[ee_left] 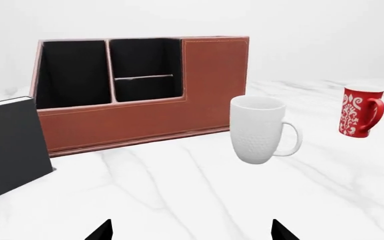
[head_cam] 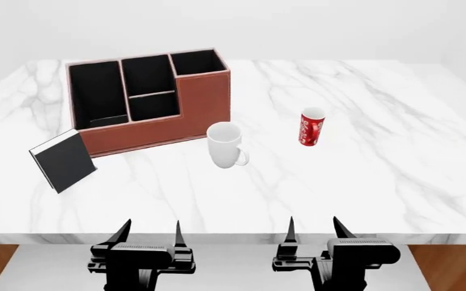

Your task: Pick up the red mug and place it to the right of the caddy.

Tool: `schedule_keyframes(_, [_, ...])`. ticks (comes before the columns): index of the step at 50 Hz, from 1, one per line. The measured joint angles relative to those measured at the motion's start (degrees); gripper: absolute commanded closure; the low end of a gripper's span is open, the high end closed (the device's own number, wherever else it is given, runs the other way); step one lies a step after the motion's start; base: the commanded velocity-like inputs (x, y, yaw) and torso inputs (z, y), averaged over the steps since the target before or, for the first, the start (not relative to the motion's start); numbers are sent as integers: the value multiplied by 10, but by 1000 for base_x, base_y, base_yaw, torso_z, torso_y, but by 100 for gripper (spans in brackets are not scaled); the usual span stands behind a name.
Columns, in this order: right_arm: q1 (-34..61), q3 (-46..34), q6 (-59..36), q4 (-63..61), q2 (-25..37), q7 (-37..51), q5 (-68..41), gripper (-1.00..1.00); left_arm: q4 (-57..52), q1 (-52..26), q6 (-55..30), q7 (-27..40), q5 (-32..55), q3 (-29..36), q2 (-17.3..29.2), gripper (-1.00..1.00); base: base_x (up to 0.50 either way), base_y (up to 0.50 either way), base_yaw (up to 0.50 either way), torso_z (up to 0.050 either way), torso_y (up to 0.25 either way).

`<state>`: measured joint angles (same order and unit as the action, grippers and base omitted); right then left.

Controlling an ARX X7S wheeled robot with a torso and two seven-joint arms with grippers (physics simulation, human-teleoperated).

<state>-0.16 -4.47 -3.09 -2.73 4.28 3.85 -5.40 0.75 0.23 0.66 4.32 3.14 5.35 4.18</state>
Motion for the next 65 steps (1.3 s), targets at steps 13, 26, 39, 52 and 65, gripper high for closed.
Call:
schedule_keyframes(13, [1,-7,1,-1,9,11,-11,-100,-6,1,-7,8,10,13,8,-100,0,-76,0,0,0])
schedule_keyframes(26, [6,-12,-49,-52,21,29,-27,-100,-108,-21,-132,32,31,16,19,-100,0,0,0,0,0])
schedule_keyframes(39, [101,8,-261,-198,49,62,-73,-100,-320,-241,-504,59,111,-32,32,-100,111,0,0,0,0])
schedule_keyframes(52, [132,12,-310,-214,58,69,-90,-100,-363,-310,-592,69,129,-38,43,-100,500,0,0,0,0])
schedule_keyframes(65, [137,11,-310,-210,61,67,-101,-100,-371,-325,-606,75,133,-33,50,-100,500,0,0,0,1])
